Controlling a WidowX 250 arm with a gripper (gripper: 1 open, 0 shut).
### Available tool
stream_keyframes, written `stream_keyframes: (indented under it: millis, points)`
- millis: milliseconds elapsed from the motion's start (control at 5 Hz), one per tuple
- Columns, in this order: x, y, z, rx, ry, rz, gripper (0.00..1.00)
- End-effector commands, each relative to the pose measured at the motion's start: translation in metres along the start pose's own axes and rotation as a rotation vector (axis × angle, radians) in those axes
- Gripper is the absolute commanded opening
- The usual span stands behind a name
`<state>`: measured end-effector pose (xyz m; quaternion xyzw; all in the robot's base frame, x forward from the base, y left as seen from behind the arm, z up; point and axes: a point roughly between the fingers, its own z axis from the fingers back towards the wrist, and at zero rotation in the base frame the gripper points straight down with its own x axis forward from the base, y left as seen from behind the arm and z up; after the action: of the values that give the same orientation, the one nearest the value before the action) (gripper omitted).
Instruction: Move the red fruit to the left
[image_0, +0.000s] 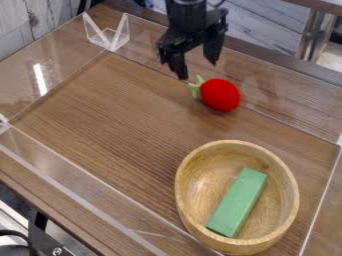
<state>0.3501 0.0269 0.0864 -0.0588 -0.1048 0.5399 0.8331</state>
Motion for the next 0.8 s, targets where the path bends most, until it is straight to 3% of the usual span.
stream_keyframes:
  millis: [0,200,400,600]
  points:
    - [-0.008,-0.005,-0.012,-0.021,-0.025,-0.061,1.0]
    - [-0.016,-0.004,-0.034,-0.014,-0.025,-0.109,1.0]
    - [-0.029,-0.001,-0.038,-0.011,-0.027,-0.122,0.0]
    - [-0.034,0.0,-0.012,-0.038,0.011,-0.139,0.0]
